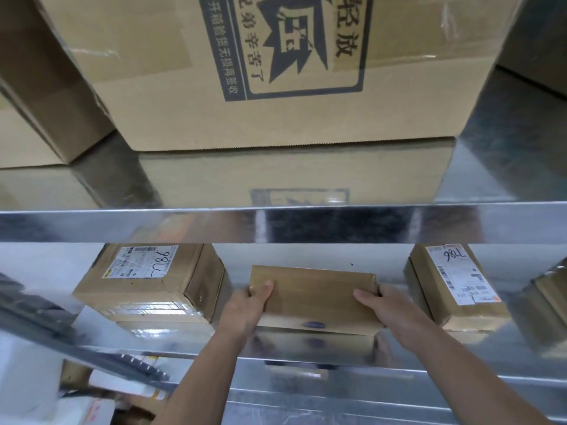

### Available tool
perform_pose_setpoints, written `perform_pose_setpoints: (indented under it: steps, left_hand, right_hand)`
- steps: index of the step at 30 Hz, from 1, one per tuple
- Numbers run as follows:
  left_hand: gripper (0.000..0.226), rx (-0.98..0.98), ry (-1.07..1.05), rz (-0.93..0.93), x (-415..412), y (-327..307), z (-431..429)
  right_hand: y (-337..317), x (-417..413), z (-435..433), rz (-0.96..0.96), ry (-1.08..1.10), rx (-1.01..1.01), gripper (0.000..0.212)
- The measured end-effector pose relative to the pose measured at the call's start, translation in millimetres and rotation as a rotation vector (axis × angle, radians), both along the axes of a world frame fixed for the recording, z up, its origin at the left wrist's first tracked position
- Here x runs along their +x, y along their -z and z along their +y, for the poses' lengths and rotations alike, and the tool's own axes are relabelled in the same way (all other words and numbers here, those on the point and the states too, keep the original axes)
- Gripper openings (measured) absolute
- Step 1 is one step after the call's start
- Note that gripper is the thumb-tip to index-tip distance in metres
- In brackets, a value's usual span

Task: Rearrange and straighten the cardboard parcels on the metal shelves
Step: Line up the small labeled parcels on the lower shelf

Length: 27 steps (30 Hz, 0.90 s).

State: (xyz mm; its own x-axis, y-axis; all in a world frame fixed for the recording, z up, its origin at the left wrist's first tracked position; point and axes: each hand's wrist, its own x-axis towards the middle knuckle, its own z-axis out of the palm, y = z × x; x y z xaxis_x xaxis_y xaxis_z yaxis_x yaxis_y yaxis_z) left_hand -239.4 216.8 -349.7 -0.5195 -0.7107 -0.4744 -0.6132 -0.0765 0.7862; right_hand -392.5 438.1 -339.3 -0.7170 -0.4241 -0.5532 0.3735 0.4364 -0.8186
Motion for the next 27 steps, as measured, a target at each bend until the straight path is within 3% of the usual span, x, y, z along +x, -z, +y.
perform_pose_setpoints:
  steps: [5, 16, 19, 22, 25, 27]
  left_hand:
    - [0.035, 0.014, -0.058, -0.010, -3, 13, -2]
    - [0.037, -0.003, -0.048, -0.051, -10, 10, -3]
    - [0.043, 0.017, -0.025, -0.014, -4, 9, -4]
    - [0.059, 0.207, -0.071, 0.135, 8, 15, -6]
    - [0.045, 0.365, -0.098, 0.227, 16, 15, -3]
    - [0.044, 0.516, -0.128, 0.298, 18, 14, -1]
  right_hand:
    - [6, 0, -8, 0.136, -0.096, 0.150, 0.012]
    - [13, -5, -12, 0.164, -0.095, 0.231, 0.027]
    - [3, -4, -4, 0.034, -0.012, 0.058, 0.032]
    - [-9, -5, 12, -0.213, 0.209, -0.210, 0.029]
    - [-14, -7, 23, -0.283, 0.278, -0.437, 0.030]
    - [-15, -9, 26, -0.290, 0.230, -0.552, 0.056]
